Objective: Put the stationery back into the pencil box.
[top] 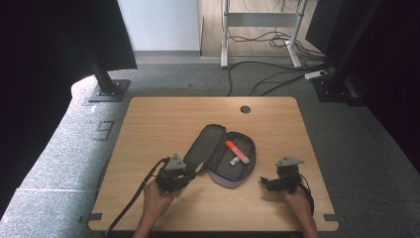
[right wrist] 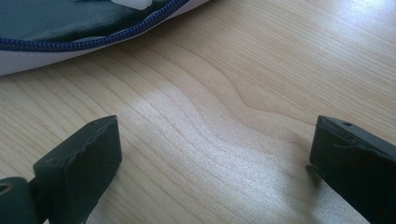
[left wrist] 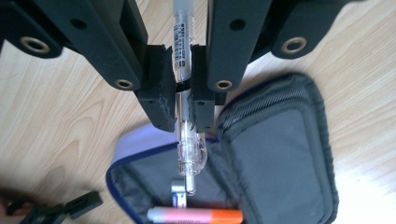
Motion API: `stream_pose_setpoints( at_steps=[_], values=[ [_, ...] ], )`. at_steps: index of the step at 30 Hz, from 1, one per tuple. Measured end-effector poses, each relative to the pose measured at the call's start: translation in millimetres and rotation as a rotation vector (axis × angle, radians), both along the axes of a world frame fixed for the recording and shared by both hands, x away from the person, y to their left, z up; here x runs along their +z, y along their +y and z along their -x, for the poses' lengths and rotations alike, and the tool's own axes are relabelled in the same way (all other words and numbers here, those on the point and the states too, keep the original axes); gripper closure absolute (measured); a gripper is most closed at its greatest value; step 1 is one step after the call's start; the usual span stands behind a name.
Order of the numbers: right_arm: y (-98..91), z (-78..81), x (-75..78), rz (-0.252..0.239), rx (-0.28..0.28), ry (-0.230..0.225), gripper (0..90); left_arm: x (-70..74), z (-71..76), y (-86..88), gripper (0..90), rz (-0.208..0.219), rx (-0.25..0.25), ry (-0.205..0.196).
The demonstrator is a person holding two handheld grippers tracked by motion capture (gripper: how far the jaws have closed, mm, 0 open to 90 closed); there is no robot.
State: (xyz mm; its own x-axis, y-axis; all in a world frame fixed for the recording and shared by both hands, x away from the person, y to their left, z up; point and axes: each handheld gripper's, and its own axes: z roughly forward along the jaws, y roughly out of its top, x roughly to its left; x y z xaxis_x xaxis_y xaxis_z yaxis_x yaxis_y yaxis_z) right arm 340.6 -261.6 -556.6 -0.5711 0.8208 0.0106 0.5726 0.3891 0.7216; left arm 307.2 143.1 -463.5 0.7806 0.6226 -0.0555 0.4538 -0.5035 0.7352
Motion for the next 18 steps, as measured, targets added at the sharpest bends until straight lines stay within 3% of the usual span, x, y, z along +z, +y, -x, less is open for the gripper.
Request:
stream_pose_setpoints(
  at_steps=[4,12,18],
  values=[
    [-0.1,-0.1,0.0,-0.001,-0.001,0.000,1.9,2.9,-6.6,-5.5,80.3,0.006,-0.013,0.008],
    [-0.1,-0.1,0.0,-0.001,-0.001,0.001,1.9,11.6,-16.3,-21.2,80.4,-0.043,-0.038,-0.007],
    [-0.1,-0.1,0.0,-0.001,-0.001,0.000,1.9,15.6,-24.3,-29.4,80.4,-0.046,-0.050,-0.006]
  ],
)
